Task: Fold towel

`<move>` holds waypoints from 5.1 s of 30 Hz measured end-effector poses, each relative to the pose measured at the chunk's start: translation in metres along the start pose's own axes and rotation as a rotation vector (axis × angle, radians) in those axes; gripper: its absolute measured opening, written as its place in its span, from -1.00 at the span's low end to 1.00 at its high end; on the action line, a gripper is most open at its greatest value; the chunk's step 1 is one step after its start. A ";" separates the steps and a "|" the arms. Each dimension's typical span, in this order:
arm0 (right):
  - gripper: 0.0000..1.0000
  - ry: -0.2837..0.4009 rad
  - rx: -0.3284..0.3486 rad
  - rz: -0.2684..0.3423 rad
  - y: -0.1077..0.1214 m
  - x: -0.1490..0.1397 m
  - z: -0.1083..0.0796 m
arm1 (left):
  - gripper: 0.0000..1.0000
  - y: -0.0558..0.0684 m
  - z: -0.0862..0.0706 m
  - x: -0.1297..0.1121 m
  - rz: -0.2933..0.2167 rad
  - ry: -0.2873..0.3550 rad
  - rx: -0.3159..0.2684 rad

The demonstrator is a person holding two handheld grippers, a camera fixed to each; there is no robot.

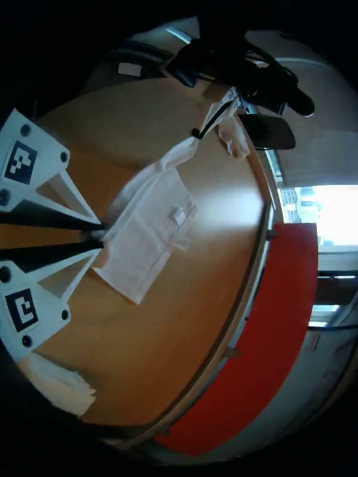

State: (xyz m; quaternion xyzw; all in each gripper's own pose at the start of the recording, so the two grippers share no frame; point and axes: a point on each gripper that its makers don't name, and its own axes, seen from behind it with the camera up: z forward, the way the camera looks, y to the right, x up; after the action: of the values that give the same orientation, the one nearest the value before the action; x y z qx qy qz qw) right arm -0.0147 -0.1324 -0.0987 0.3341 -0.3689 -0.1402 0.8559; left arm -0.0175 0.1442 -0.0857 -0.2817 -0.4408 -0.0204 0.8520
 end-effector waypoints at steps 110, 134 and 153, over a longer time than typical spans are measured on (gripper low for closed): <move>0.79 -0.100 -0.169 0.103 0.065 -0.052 0.058 | 0.74 -0.081 0.058 -0.025 -0.002 -0.006 0.251; 0.79 -0.123 -0.106 0.030 0.054 -0.062 0.059 | 0.74 -0.083 0.014 -0.066 -0.080 0.020 0.325; 0.79 -0.158 -0.041 -0.043 0.052 -0.065 0.076 | 0.74 -0.093 -0.019 -0.089 -0.122 0.067 0.385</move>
State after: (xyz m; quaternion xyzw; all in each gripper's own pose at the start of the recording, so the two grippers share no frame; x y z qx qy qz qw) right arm -0.1149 -0.0981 -0.0604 0.3122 -0.4252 -0.1921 0.8275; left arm -0.0836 0.0376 -0.1195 -0.0854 -0.4241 0.0031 0.9016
